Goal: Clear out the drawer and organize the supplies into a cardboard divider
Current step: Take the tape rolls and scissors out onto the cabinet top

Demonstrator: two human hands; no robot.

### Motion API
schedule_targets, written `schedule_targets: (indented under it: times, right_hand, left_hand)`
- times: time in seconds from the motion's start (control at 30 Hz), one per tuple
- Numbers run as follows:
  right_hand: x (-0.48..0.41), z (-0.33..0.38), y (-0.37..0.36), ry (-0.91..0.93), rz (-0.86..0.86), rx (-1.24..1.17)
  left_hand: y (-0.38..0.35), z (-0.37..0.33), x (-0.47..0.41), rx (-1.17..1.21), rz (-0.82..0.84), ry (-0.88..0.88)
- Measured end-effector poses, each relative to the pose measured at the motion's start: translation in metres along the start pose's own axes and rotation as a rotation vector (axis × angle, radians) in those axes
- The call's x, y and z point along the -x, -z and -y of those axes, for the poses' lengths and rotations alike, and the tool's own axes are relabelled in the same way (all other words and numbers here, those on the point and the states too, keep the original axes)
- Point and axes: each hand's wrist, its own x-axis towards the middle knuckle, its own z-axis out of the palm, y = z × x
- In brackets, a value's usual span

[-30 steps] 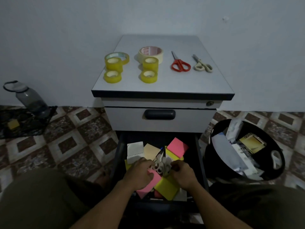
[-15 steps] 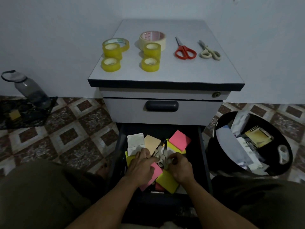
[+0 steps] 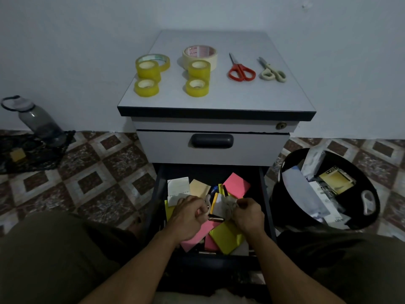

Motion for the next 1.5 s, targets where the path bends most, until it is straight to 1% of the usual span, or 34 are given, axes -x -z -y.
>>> schedule_targets:
  times: [0.1,0.23,0.3,0.43,0.57,0.7,0.8,0.9,1.0,1.1,1.27,1.33,1.5]
  right_hand:
    - [0.002,0.004,0.004,0.019,0.013,-0.054]
    - [0.005,0.007,0.013,0.01,0.109,-0.207]
    - [0.01,0.014,0.021,0.032,0.152,-0.244]
    - [0.029,0.033,0.039,0.085,0.222,-0.301]
    - [0.057,0.044,0.059,0.123,0.254,-0.323]
    - [0.088,0.059,0.084,0.157,0.253,-0.332]
    - [0.11,0.068,0.101,0.16,0.263,-0.39]
    - [0.129,0.081,0.119,0.176,0.258,-0.414]
    - [0.14,0.099,0.136,0.234,0.24,-0.447]
    - [0.141,0.12,0.157,0.331,0.192,-0.468]
    - [0.118,0.165,0.196,0.476,0.163,-0.581]
    - [0.1,0.185,0.209,0.509,0.147,-0.599]
    - [0.046,0.235,0.225,0.551,0.1,-0.557]
  left_hand:
    - [0.005,-0.007,0.002,0.058,0.006,0.014]
    - [0.018,-0.008,0.009,0.128,0.049,0.043]
    - [0.027,-0.009,0.013,0.148,0.044,0.044]
    - [0.047,-0.021,0.026,0.1,0.006,0.034]
    - [0.065,-0.038,0.047,0.169,-0.007,0.043]
    - [0.089,-0.067,0.071,0.159,-0.102,-0.011]
    - [0.108,-0.09,0.089,0.127,-0.193,-0.071]
    - [0.123,-0.107,0.1,0.15,-0.235,-0.115]
    - [0.14,-0.123,0.101,0.154,-0.278,-0.172]
    - [0.159,-0.144,0.094,0.154,-0.335,-0.232]
    - [0.202,-0.187,0.064,0.182,-0.411,-0.363]
    - [0.216,-0.202,0.043,0.136,-0.441,-0.371]
    - [0.237,-0.234,-0.03,0.005,-0.48,-0.365]
